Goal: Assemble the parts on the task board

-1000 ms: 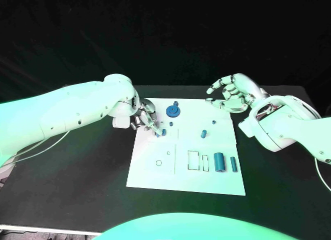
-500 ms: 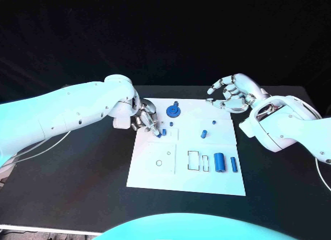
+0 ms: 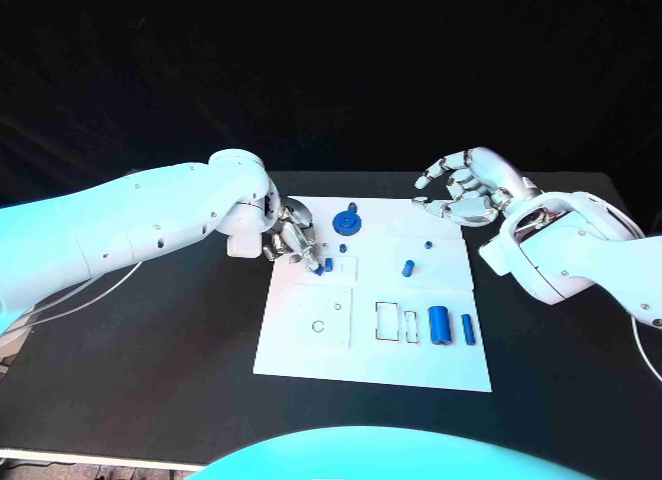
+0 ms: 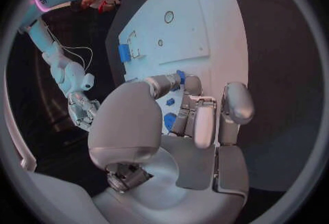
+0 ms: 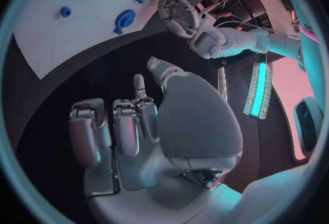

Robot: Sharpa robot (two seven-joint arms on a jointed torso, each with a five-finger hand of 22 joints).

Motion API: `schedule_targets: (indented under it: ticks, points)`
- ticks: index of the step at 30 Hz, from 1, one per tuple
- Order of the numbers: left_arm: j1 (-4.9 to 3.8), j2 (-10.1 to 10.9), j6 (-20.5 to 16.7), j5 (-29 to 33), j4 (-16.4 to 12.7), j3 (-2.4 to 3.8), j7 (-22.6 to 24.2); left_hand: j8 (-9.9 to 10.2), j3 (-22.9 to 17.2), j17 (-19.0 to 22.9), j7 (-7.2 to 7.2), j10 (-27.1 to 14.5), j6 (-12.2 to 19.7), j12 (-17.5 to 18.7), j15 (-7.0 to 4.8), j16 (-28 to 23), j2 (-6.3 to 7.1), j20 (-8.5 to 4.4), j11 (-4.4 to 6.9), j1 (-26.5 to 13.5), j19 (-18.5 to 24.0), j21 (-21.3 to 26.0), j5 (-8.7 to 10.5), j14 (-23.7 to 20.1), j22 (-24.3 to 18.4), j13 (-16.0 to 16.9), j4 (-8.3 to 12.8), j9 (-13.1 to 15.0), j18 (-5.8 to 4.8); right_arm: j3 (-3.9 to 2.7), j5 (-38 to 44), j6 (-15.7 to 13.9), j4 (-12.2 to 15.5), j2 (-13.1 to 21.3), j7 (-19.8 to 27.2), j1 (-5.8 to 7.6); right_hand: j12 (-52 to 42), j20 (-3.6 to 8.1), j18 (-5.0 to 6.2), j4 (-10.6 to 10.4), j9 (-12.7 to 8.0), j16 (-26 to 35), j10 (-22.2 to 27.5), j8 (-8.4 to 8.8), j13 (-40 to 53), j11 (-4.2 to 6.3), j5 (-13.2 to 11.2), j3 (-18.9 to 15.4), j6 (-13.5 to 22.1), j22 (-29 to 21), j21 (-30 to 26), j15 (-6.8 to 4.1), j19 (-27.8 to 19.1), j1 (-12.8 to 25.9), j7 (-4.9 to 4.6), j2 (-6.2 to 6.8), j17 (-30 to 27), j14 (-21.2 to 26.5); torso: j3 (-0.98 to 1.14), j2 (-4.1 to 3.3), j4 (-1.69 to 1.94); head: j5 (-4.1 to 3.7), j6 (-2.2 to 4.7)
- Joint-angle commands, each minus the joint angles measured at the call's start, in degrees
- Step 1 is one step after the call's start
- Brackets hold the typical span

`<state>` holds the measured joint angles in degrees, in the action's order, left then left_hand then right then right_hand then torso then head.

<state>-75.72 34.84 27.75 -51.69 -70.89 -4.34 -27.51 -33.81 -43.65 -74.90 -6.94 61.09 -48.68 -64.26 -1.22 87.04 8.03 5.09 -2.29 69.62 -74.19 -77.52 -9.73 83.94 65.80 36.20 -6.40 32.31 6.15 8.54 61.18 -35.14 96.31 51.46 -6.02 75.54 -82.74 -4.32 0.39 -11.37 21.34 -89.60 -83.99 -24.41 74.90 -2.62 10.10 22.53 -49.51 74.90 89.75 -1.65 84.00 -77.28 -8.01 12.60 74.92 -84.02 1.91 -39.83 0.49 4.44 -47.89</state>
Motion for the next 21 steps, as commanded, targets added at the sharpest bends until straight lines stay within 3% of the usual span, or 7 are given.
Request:
schedule_targets:
  ticks: [1,4,7,10,11,15,21]
  points:
    - [-0.01,0.1,-2.0,1.1,0.0,-0.01,0.3,-0.6,-7.3,-8.7,0.53,1.8,-1.1,-1.1,-0.26,0.5,0.22,-0.14,0.36,-1.2,-0.9,-0.7,-2.82,3.4,1.1,2.0,7.0,2.0,-0.85,-0.02,0.3,0.7,0.0,0.0,0.2,0.00,-0.3,-0.25,-0.39,-0.4,0.1,-0.1,-1.7,-0.25,10.5,-0.50,0.2,0.0,0.5,15.1,0.3,0.37,6.0,-0.4,0.10,-0.34,14.6,-5.9,0.01,-0.01,-0.01,0.09,-0.01]
    - [0.00,0.3,-3.6,1.9,-0.1,-0.01,0.6,-0.9,-8.0,-9.6,0.85,3.2,-1.7,-1.7,-0.54,0.9,0.57,-0.41,0.69,-2.3,-1.5,-1.3,-5.27,3.9,1.9,3.6,7.9,2.1,-1.02,-0.02,0.3,0.8,0.0,0.0,0.2,0.00,-0.3,-0.25,-0.39,-0.4,0.1,-0.1,-1.7,-0.25,10.5,-0.50,0.2,0.0,0.5,15.1,0.3,0.37,6.0,-0.4,0.10,-0.34,14.6,-5.9,0.02,-0.01,0.00,0.11,-0.02]
    - [0.03,0.6,-5.2,3.3,-0.1,-0.01,0.9,-1.4,-8.7,-11.0,1.47,5.7,-2.8,-3.2,-1.02,1.4,1.21,-0.88,1.25,-4.1,-2.4,-2.2,-10.17,4.5,3.2,6.8,9.2,2.2,-1.29,-0.02,0.3,0.9,-0.1,0.0,0.2,0.00,-0.3,-0.25,-0.39,-0.4,0.1,-0.1,-1.7,-0.25,10.5,-0.50,0.2,0.0,0.5,15.1,0.3,0.37,6.0,-0.4,0.10,-0.34,14.6,-5.9,0.00,-0.01,-0.02,0.07,0.02]
    - [0.06,1.1,-5.9,4.5,-0.3,-0.01,1.1,-1.7,-9.1,-12.2,1.83,6.9,-3.6,-3.9,-1.32,1.8,1.59,-1.17,1.58,-5.2,-2.6,-2.4,-12.88,5.0,3.6,8.4,10.0,2.3,-1.35,-0.02,0.3,0.9,-0.1,0.0,0.2,0.00,-0.3,-0.25,-0.39,-0.4,0.1,-0.1,-1.7,-0.25,10.5,-0.50,0.2,0.0,0.5,15.1,0.3,0.37,6.0,-0.4,0.10,-0.34,14.6,-5.9,0.00,-0.02,-0.05,0.06,0.00]
    - [0.09,1.5,-6.3,5.2,-0.5,-0.01,1.1,-1.9,-9.3,-13.1,2.15,8.2,-4.3,-4.6,-1.60,2.2,1.94,-1.44,1.91,-6.1,-2.6,-2.5,-15.50,5.4,3.7,9.9,10.6,2.3,-1.36,-0.02,0.3,0.9,-0.2,0.0,0.2,-0.01,-0.3,-0.25,-0.39,-0.4,0.1,-0.1,-1.7,-0.25,10.5,-0.50,0.2,0.0,0.5,15.1,0.3,0.37,6.0,-0.4,0.10,-0.34,14.6,-5.9,0.02,-0.01,-0.05,0.04,-0.03]
    - [0.13,2.6,-7.6,6.0,-1.4,-0.01,1.2,-2.3,-9.5,-14.5,2.66,10.3,-5.4,-5.8,-2.09,2.7,2.33,-1.90,2.44,-7.9,-3.3,-3.1,-19.35,5.9,4.6,12.7,11.6,2.2,-1.57,-0.02,0.3,0.9,-0.2,0.1,0.1,-0.01,-0.3,-0.26,-0.39,-0.4,0.1,-0.1,-1.7,-0.26,10.5,-0.52,0.2,0.0,0.6,15.1,0.3,0.37,6.0,-0.5,0.08,-0.29,14.5,-5.8,0.06,0.02,0.03,0.02,0.00]
    - [0.18,4.0,-10.4,6.1,-2.8,-0.03,0.9,-2.8,-9.8,-15.0,3.13,12.0,-6.2,-7.0,-2.48,2.9,2.46,-2.31,2.85,-9.4,-4.0,-3.7,-22.34,6.0,5.7,15.2,12.5,2.3,-1.79,-0.01,0.3,0.9,-0.3,0.2,0.1,-0.03,-0.2,-0.26,-0.39,-0.4,0.1,-0.1,-1.7,-0.27,10.4,-0.51,0.2,0.0,0.6,15.1,0.3,0.37,6.0,-0.6,0.09,-0.23,14.5,-5.8,0.10,0.05,0.09,0.12,0.00]
